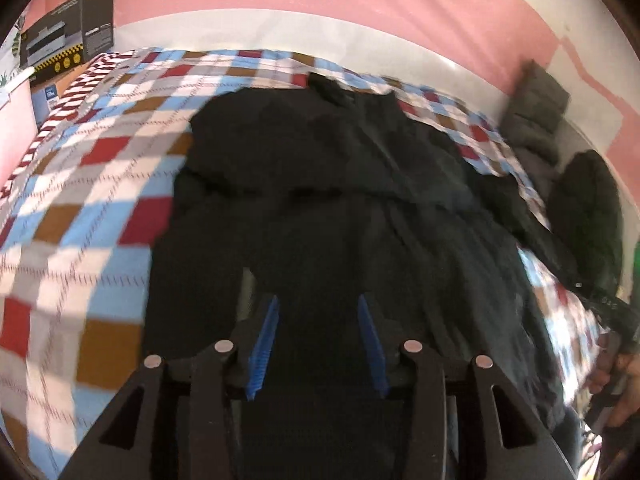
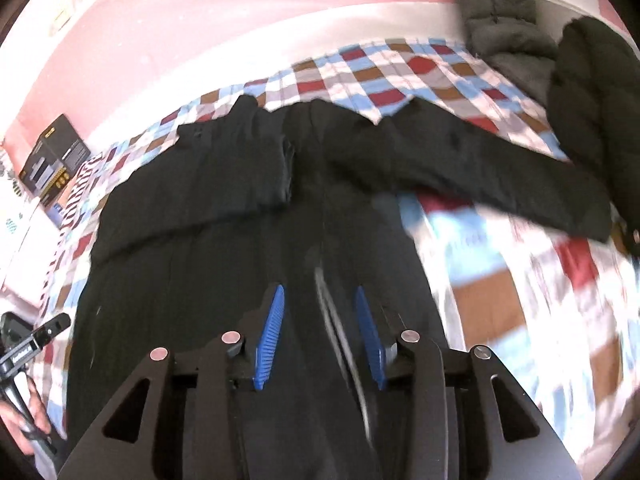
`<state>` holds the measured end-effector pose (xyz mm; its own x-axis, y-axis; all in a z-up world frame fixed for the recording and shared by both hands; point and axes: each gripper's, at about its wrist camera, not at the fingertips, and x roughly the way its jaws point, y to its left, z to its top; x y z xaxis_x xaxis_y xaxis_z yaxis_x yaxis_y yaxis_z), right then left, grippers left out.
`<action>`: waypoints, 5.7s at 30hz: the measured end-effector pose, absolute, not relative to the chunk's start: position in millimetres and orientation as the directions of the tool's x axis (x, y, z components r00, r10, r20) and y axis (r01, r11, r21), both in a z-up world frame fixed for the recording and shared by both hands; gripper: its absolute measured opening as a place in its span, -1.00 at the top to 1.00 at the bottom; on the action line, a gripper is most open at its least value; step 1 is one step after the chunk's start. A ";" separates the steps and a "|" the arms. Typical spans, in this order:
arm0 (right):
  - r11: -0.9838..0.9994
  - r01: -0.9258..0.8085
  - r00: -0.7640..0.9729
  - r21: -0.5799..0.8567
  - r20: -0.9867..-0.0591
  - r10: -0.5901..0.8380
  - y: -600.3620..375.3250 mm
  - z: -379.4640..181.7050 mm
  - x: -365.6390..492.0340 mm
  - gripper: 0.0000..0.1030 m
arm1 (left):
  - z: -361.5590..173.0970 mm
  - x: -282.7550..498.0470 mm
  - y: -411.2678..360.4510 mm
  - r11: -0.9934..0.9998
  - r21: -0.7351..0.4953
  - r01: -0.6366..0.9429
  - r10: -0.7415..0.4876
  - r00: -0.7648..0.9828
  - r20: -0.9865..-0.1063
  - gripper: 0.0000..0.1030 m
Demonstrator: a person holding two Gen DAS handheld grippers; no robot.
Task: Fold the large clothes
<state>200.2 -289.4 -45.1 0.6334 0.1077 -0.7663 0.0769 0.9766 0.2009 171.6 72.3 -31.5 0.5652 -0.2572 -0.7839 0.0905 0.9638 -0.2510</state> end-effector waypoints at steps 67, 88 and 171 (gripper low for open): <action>0.783 0.397 0.819 0.478 -0.569 -0.068 -536.7 20.2 284.6 0.78 | -49.9 230.5 35.9 0.980 -0.197 0.011 -0.170 0.562 -0.810 0.15; 0.925 -0.252 0.679 0.286 -0.629 0.379 -172.1 52.9 388.6 0.78 | -55.0 208.3 136.8 0.965 -0.216 -0.151 -0.084 0.600 -0.796 0.15; 0.974 0.024 0.587 0.224 -0.792 0.168 -337.3 -63.9 331.8 0.56 | -44.6 323.9 59.7 0.991 -0.130 -0.016 -0.094 0.603 -0.792 0.82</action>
<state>331.8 -337.3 -63.9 0.5868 0.1679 -0.7922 0.0243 0.9742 0.2244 323.9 59.7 -44.6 0.6028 -0.0940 -0.7924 -0.0160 0.9914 -0.1298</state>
